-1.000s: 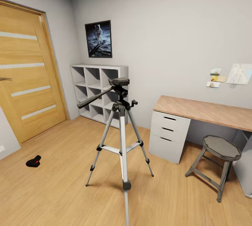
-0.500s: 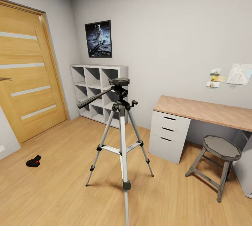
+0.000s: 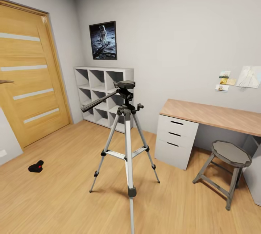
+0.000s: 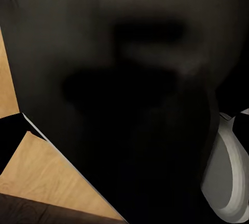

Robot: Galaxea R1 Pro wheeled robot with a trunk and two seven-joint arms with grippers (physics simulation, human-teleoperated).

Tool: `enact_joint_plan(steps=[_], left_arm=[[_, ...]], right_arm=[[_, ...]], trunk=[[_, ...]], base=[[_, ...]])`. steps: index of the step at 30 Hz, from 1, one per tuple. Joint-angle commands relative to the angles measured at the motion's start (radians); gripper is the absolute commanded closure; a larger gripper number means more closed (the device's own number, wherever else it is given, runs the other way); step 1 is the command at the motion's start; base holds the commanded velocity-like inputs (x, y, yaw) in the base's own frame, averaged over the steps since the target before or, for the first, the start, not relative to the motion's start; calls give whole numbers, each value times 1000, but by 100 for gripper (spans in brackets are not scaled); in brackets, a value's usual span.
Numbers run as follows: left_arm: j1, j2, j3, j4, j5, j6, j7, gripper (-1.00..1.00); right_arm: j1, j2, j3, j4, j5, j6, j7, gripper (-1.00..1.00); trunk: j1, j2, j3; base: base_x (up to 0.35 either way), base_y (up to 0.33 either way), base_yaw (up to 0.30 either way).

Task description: Attach the digital camera to the camera tripod in the bedroom.

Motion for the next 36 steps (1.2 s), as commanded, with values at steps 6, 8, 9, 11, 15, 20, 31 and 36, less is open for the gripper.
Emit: enact_joint_plan(steps=[6, 8, 9, 11, 15, 20, 31, 36], left_arm=[[1, 0, 0, -1, 1, 0, 0, -100], [1, 0, 0, -1, 1, 0, 0, -100], [1, 0, 0, -1, 1, 0, 0, -100], [1, 0, 0, -2, 1, 0, 0, -100], [1, 0, 0, -2, 1, 0, 0, -100], [1, 0, 0, -2, 1, 1, 0, -100], [1, 5, 0, -1, 2, 0, 0, -100], [1, 7, 0, -2, 2, 0, 0, -100]], right_arm=[[0, 0, -1, 1, 0, -4, 1, -100], [0, 0, -1, 1, 0, -4, 1, -100], [0, 1, -1, 1, 0, -4, 1, -100], [0, 1, -1, 1, 0, -5, 1, -100], [0, 1, -1, 1, 0, -5, 1, -100], [0, 1, -1, 1, 0, -5, -1, -100], [0, 1, -1, 1, 0, -5, -2, -100], [0, 1, -1, 1, 0, -5, -2, -100]], trunk=[[0, 0, -1], [0, 0, -1], [0, 0, -1], [0, 0, -1], [0, 0, -3], [0, 0, -8], [0, 0, -13], [0, 0, -13]], base=[[0, 0, 233], [0, 0, 271], [0, 0, 275], [0, 0, 276], [0, 0, 265], [0, 0, 200], [0, 0, 165], [0, 0, 243]])
